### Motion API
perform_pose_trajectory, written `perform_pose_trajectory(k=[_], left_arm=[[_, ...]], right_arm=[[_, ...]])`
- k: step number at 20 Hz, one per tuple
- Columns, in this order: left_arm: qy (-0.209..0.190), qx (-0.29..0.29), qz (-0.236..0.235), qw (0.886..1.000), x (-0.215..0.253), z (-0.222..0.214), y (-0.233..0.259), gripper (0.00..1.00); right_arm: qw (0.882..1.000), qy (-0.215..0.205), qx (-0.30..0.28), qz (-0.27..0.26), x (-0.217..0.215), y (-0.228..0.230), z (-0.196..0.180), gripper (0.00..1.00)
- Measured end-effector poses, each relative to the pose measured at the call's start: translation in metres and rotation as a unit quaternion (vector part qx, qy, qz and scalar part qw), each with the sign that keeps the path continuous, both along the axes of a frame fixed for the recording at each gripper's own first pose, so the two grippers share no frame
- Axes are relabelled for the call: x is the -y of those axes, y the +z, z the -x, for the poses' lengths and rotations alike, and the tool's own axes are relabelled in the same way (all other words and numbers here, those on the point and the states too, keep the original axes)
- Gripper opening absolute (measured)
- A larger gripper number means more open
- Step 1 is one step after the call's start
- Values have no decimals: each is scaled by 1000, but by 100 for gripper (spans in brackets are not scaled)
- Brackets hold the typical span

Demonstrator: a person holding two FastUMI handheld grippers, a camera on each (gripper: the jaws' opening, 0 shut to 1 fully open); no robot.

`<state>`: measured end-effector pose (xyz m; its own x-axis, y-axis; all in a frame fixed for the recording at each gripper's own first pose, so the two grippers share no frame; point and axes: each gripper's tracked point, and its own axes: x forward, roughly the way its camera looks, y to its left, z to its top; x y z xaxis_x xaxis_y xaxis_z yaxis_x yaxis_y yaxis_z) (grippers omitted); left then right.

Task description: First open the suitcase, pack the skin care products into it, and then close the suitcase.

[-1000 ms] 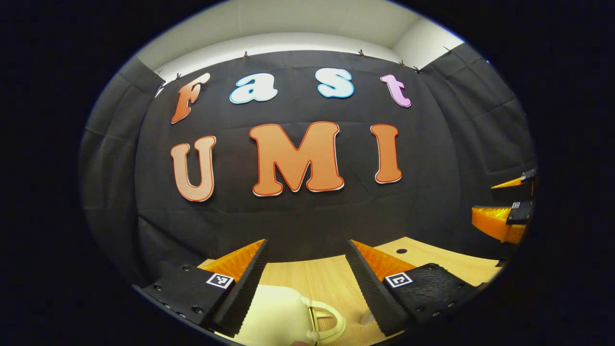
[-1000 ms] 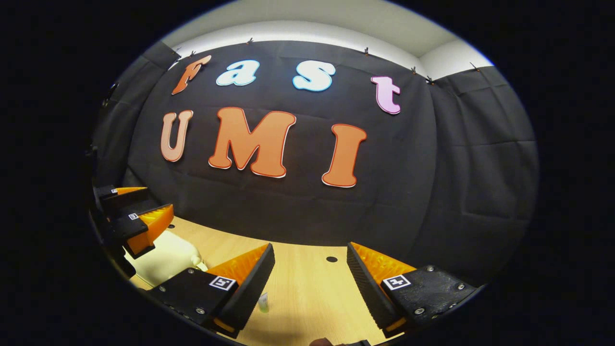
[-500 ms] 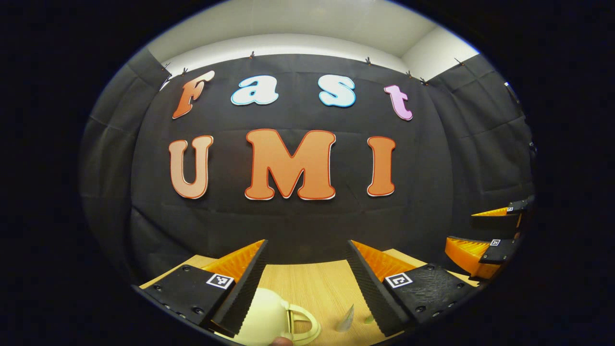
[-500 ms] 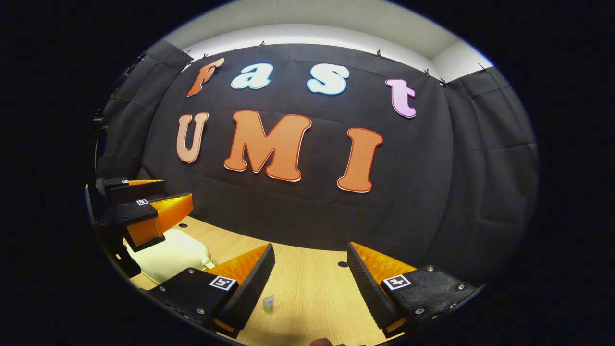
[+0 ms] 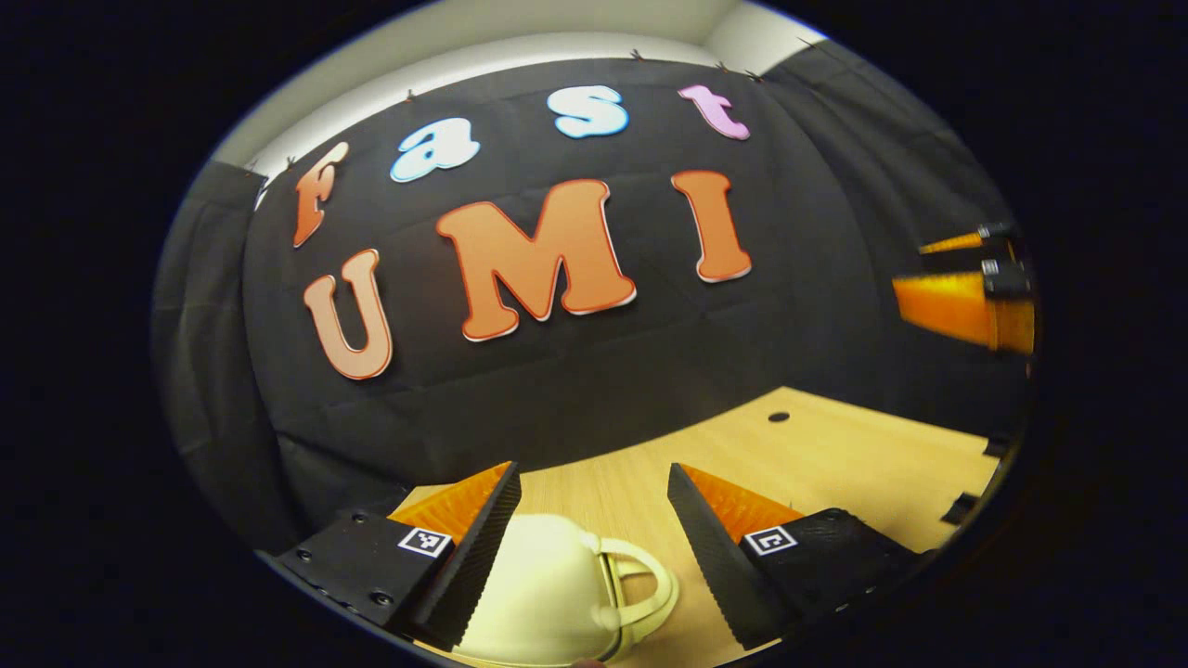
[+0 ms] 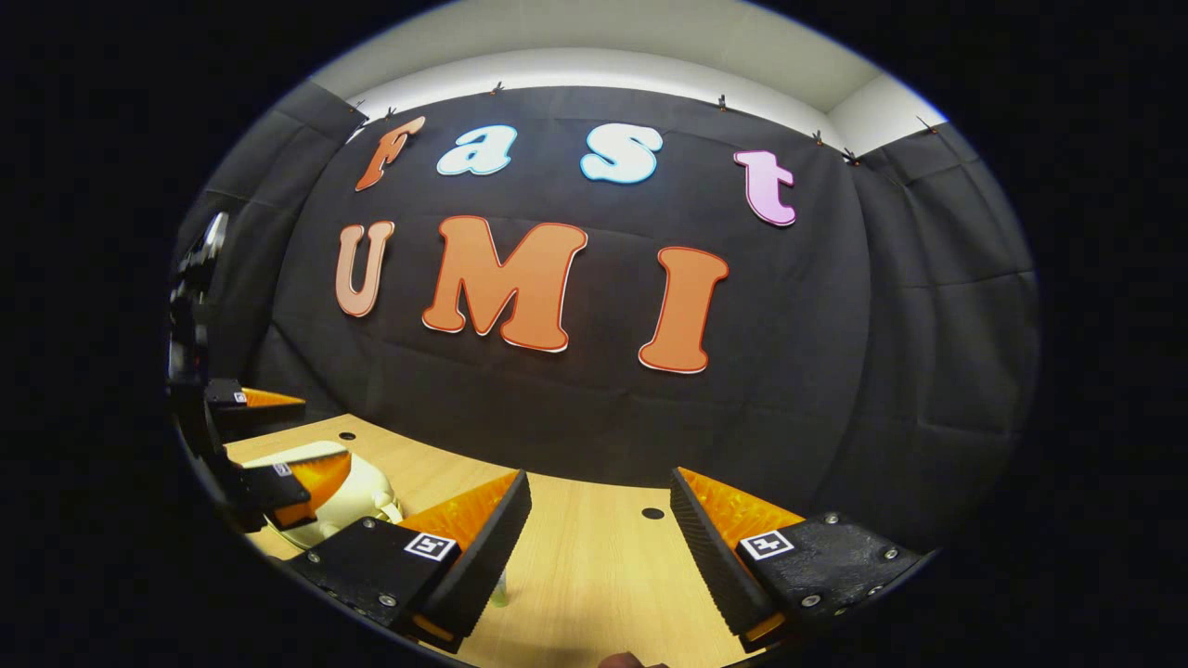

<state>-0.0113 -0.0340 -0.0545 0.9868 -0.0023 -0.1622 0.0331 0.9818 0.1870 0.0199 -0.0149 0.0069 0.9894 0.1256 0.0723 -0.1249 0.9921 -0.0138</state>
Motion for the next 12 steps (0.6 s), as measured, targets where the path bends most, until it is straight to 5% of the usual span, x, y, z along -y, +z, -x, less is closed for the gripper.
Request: perform_pose_trajectory(k=[6,12], left_arm=[[-36,-56,-96,993,16,4,-64,98],[-63,-99,-199,973,29,0,-122,97]], right_arm=[[1000,-22,-3,0,29,-5,-6,95],[999,-31,-9,0,42,-14,-6,95]])
